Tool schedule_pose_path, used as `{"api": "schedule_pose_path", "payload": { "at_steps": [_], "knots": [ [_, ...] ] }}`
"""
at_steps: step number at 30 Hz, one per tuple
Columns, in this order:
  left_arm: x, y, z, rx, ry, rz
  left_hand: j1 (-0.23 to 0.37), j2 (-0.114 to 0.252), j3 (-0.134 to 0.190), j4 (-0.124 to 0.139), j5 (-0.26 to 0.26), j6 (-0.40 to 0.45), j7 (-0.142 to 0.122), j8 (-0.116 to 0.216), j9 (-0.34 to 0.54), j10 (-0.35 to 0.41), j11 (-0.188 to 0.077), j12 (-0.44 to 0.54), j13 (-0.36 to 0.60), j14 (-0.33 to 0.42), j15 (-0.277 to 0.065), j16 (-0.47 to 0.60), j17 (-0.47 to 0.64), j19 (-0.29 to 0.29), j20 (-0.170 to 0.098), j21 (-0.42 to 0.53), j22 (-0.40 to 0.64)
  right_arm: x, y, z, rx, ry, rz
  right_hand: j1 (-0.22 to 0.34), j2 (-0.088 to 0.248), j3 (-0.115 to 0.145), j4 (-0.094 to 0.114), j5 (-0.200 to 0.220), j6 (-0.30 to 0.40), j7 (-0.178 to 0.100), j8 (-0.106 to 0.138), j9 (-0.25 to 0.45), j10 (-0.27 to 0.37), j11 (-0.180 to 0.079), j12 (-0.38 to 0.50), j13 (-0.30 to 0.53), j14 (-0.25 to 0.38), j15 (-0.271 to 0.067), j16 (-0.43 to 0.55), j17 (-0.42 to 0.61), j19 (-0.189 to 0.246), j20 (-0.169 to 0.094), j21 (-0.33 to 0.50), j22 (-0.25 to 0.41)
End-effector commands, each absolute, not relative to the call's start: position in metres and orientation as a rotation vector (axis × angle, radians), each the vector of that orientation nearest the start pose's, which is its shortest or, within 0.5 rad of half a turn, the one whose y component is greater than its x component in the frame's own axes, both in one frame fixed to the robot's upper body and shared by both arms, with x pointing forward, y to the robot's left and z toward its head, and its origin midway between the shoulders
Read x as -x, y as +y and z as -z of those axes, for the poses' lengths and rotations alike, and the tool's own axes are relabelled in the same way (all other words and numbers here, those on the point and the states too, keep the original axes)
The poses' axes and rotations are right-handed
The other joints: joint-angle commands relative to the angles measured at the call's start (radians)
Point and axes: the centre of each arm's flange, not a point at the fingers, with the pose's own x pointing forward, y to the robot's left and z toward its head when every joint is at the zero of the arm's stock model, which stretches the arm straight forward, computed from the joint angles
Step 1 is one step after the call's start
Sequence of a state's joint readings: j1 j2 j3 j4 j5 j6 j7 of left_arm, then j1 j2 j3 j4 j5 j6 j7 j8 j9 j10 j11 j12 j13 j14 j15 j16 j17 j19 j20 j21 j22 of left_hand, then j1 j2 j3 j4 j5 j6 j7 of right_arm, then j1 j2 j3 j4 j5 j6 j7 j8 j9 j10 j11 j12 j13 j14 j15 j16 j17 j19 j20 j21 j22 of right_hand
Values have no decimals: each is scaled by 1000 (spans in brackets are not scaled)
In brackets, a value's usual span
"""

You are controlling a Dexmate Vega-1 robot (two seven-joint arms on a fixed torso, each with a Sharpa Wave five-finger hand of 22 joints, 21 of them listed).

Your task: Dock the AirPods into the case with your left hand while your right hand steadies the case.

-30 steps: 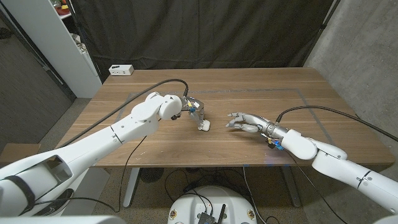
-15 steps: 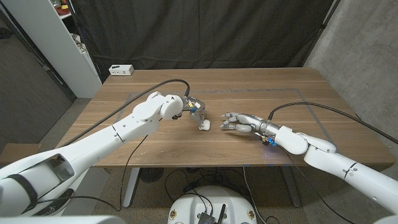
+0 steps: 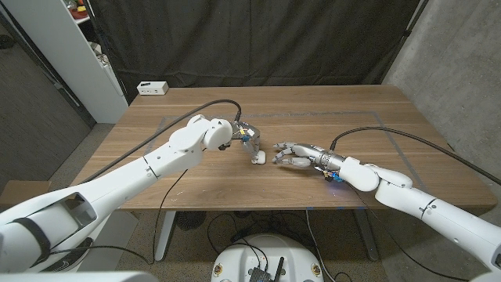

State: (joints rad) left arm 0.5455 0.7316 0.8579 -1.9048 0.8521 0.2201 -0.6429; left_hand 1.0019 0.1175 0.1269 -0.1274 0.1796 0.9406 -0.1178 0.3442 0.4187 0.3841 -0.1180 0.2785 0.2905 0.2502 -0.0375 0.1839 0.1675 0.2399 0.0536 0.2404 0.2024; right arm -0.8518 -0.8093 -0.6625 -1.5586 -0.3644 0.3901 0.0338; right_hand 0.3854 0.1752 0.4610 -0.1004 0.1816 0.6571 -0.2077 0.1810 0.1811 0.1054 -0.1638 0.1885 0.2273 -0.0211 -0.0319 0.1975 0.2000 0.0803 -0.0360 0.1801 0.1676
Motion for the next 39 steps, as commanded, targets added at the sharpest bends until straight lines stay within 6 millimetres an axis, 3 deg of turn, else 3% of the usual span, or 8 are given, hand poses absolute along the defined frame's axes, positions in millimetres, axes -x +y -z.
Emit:
{"api": "schedule_pose_path", "payload": {
  "at_steps": [1,19,39],
  "knots": [
    [-572,102,-15,-1932,-431,357,1,7,1,-6,-1,-5,8,-1,5,6,0,-2,2,8,-119,0,3,0,0,7,2,-596,-180,96,1289,-759,-551,3,5,4,2,0,0,-9,0,0,-12,-4,1,2,-10,-171,5,3,-6,-50,0,1],
    [-567,102,-13,-1923,-467,297,-17,-12,-11,-3,-3,-10,27,9,31,20,-3,3,6,33,-114,8,6,11,-4,11,1,-604,-179,99,1245,-749,-576,3,5,7,3,0,2,-13,2,0,-19,0,9,1,-6,-169,12,2,-4,-47,6,1],
    [-567,100,-9,-1928,-461,270,-73,-49,-45,15,-1,-31,20,6,45,26,-9,4,13,47,-105,11,11,16,-6,13,2,-605,-182,102,1200,-725,-587,10,6,13,0,1,18,-14,7,2,-2,8,21,0,10,-167,19,-1,9,-43,11,0]
  ]
}}
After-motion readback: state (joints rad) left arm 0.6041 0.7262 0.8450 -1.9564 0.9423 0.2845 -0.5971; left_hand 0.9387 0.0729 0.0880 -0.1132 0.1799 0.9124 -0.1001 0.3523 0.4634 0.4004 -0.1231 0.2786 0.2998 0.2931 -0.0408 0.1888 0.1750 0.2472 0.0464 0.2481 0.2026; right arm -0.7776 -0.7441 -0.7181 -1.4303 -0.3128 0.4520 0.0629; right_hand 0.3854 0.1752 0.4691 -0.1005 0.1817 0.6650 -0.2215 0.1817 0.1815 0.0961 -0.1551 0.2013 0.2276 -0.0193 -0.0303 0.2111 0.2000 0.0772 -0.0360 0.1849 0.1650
